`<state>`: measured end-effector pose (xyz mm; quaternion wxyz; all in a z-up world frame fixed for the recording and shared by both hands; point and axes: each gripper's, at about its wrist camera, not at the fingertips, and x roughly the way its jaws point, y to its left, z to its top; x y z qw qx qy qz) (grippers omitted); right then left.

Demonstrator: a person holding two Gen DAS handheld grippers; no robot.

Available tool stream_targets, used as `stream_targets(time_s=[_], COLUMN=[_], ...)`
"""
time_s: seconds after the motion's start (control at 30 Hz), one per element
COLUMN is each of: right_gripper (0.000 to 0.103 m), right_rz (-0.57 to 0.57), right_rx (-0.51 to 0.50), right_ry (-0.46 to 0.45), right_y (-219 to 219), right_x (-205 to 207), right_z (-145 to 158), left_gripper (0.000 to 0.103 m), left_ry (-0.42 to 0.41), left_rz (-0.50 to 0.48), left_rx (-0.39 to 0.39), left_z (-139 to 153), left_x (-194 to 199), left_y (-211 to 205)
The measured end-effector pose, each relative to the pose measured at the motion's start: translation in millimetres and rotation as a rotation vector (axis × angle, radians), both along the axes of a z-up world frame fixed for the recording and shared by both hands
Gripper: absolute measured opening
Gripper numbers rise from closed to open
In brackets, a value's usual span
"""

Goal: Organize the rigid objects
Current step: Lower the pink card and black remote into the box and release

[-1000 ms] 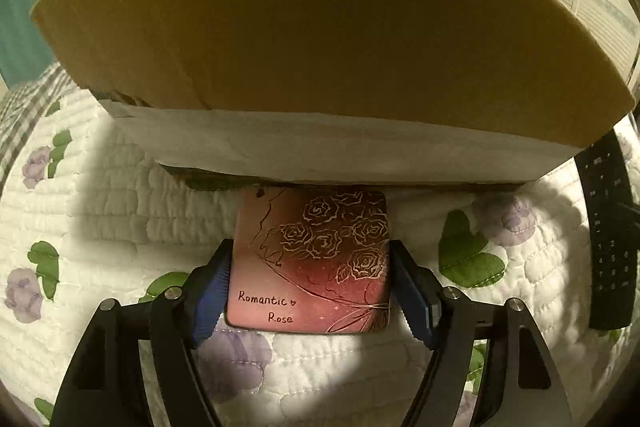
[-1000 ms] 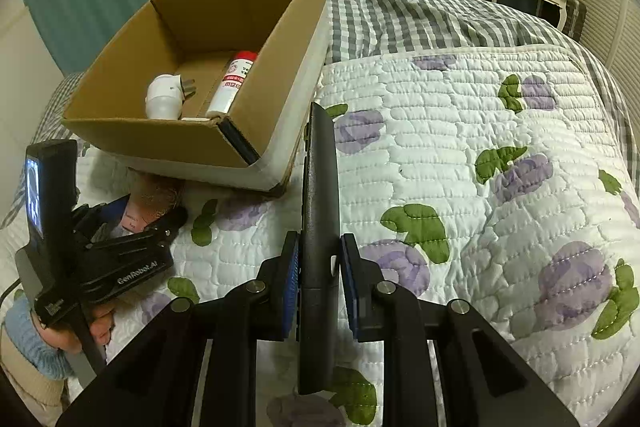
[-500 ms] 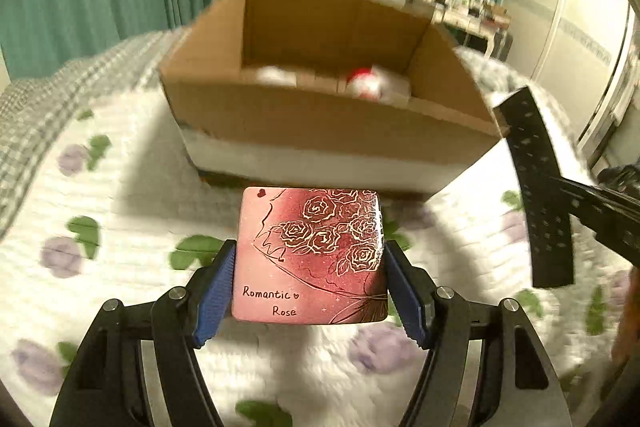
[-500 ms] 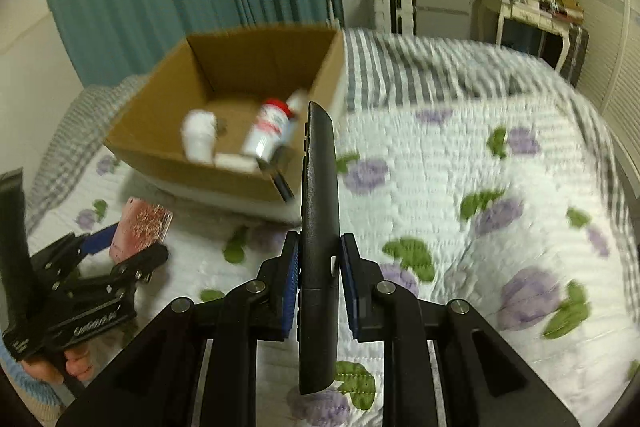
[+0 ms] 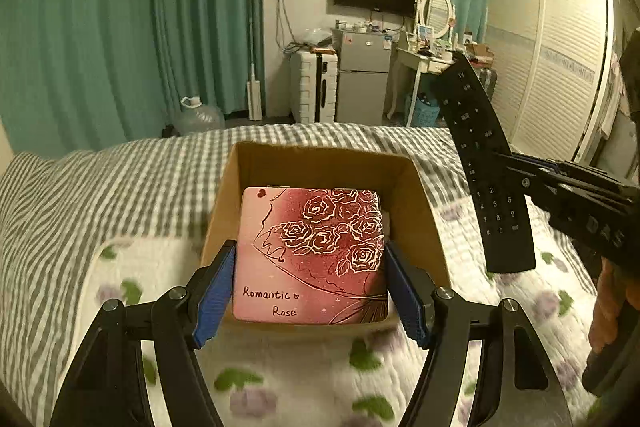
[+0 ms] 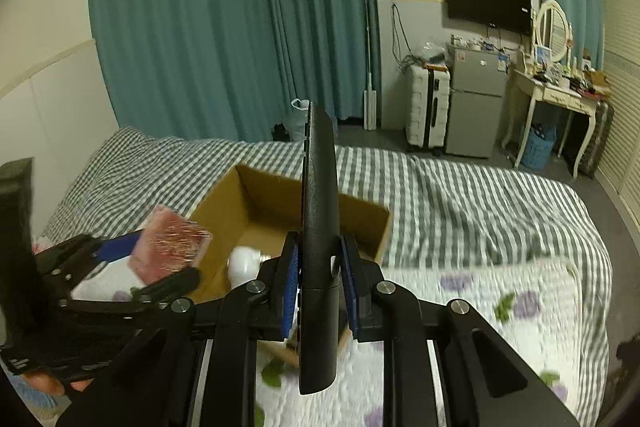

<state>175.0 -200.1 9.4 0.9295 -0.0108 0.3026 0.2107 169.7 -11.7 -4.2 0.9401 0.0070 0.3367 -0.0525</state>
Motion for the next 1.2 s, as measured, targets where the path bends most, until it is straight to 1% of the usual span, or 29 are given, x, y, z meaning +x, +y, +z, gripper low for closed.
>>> stream_targets(time_s=[0.07,0.13,0.2,0.3,0.4,0.47,0.53,0.6,0.77,0.83,0.93,1.0,1.07,1.2], right_gripper=[0.019,0.019,0.019,0.019,0.019,0.019,0.019,0.019,0.019,0.019,0.019,0.019,0.019,0.019], right_rz=[0.014,0.032,0.044,0.06,0.07,0.068,0.062,0.059,0.061,0.069,0.112,0.152,0.2,0.253], right_rx=[-0.007,-0.026,-0.055,-0.08,-0.089,-0.093,-0.087,-0.083,-0.072,-0.078,-0.102,-0.15,-0.204,-0.252], right_ry=[0.011,0.028,0.043,0.067,0.092,0.099,0.101,0.099,0.102,0.102,0.108,0.106,0.092,0.095], right_y=[7,14,21,25,26,24,21,19,19,22,36,53,74,105], right_x=[15,29,44,59,68,70,70,69,64,62,66,70,76,87], right_z=[-8,-17,-29,-43,-54,-59,-60,-60,-58,-56,-58,-60,-63,-76], left_gripper=[0.072,0.072,0.072,0.072,0.072,0.073,0.074,0.074,0.074,0.074,0.074,0.074,0.074,0.074], left_ry=[0.019,0.041,0.052,0.073,0.112,0.14,0.137,0.108,0.043,0.039,0.029,0.019,0.013,0.017], left_rz=[-0.007,0.0,0.011,0.005,-0.015,-0.004,0.0,0.005,0.028,0.04,0.066,0.088,0.099,0.122], left_rx=[0.013,0.033,0.037,0.034,0.051,0.071,0.079,0.065,0.051,0.049,0.033,0.022,0.014,-0.001], left_z=[-10,-27,-45,-61,-78,-84,-84,-76,-46,-38,-29,-25,-22,-25], left_x=[20,39,49,60,68,71,69,63,46,41,36,36,36,38], left_y=[-3,-4,-1,-3,-8,-10,-10,-9,1,8,23,32,38,52])
